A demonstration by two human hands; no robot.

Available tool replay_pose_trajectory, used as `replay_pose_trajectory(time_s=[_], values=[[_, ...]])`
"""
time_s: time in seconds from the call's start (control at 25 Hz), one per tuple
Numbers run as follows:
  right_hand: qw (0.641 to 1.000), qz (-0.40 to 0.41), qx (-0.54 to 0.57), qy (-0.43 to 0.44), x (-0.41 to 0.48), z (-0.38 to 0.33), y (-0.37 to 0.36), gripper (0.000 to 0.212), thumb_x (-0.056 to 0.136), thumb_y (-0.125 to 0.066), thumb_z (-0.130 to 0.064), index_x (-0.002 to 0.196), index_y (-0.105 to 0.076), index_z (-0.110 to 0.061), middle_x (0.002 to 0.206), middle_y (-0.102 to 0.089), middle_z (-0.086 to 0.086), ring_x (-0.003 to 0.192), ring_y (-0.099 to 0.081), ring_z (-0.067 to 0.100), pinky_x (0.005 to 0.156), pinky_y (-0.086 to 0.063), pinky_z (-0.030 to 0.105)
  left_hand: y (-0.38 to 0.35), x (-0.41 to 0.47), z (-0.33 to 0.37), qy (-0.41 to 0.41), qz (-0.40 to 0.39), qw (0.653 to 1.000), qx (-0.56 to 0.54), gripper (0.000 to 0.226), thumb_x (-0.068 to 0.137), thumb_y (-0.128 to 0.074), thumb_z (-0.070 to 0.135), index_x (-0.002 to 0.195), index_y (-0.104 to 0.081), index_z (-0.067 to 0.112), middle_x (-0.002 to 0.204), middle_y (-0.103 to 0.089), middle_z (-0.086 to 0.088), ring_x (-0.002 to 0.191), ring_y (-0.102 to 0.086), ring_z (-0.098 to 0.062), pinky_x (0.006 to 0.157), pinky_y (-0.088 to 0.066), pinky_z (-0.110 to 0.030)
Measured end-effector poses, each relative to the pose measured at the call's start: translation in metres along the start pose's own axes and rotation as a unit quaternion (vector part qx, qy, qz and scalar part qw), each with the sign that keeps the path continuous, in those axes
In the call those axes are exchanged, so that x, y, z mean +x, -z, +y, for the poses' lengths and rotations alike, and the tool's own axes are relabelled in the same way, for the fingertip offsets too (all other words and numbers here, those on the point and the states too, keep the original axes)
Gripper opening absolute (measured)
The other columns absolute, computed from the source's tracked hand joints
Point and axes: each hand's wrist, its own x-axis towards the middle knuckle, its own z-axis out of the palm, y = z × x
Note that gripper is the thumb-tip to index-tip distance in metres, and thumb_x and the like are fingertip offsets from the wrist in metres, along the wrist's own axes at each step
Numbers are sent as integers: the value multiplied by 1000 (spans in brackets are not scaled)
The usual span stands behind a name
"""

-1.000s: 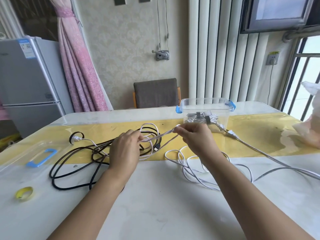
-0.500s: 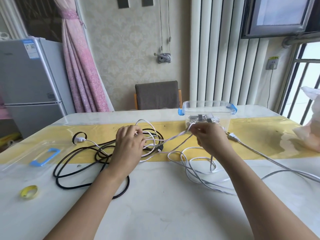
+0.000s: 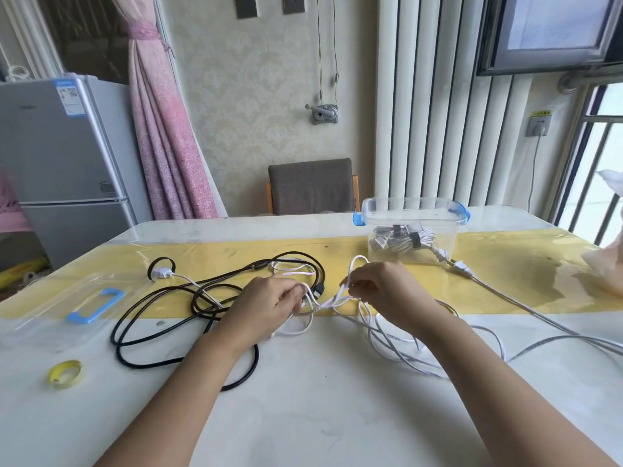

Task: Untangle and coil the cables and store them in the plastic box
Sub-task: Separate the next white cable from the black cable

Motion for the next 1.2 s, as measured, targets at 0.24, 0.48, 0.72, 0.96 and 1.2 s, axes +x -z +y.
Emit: replay_pose_trajectory(time_s=[0.24, 0.48, 0.72, 0.96, 1.2], values=[[996, -41, -11, 74, 0, -4, -2, 57, 90, -43, 4, 120, -61, -41, 82, -47, 5, 60, -52, 16, 65, -45, 29, 7, -3, 15, 152, -51, 986, -44, 59, 100, -39, 37, 47, -48, 12, 38, -54, -2, 43, -59, -18, 54, -45, -26], [964, -53, 256, -45, 2, -14, -4, 50, 90, -38, 4, 66, -65, -30, 71, -51, 13, 55, -50, 20, 57, -46, 36, 3, -3, 7, 88, -72, 983, 143, 47, 90, -50, 49, 56, -55, 17, 61, -59, -1, 64, -51, -13, 64, -35, -29], [953, -43, 285, -96, 4, -14, 2, 28, 89, -49, -4, 74, -69, -16, 75, -47, 12, 55, -40, 14, 49, -43, 25, -10, -1, 21, -61, 40, 987, 145, 20, 69, -78, 29, 81, -62, 24, 84, -50, 17, 87, -40, -6, 79, -23, -22], [943, -62, 312, -94, -1, -11, 6, 17, 91, -56, -7, 95, -72, -13, 73, -57, 3, 55, -41, 14, 50, -41, 21, -13, -3, 25, -73, 26, 996, 42, 2, 70, -68, 24, 69, -67, 23, 71, -61, 14, 87, -47, 4, 104, -19, -14], [951, -30, 278, -132, 3, -3, 8, 17, 90, -61, -25, 101, -71, -17, 61, -46, -6, 54, -34, 14, 49, -35, 22, -16, -11, 48, 3, -5, 996, -93, 2, 87, -59, 29, 89, -59, 31, 78, -69, 10, 76, -58, 2, 65, -41, -9]])
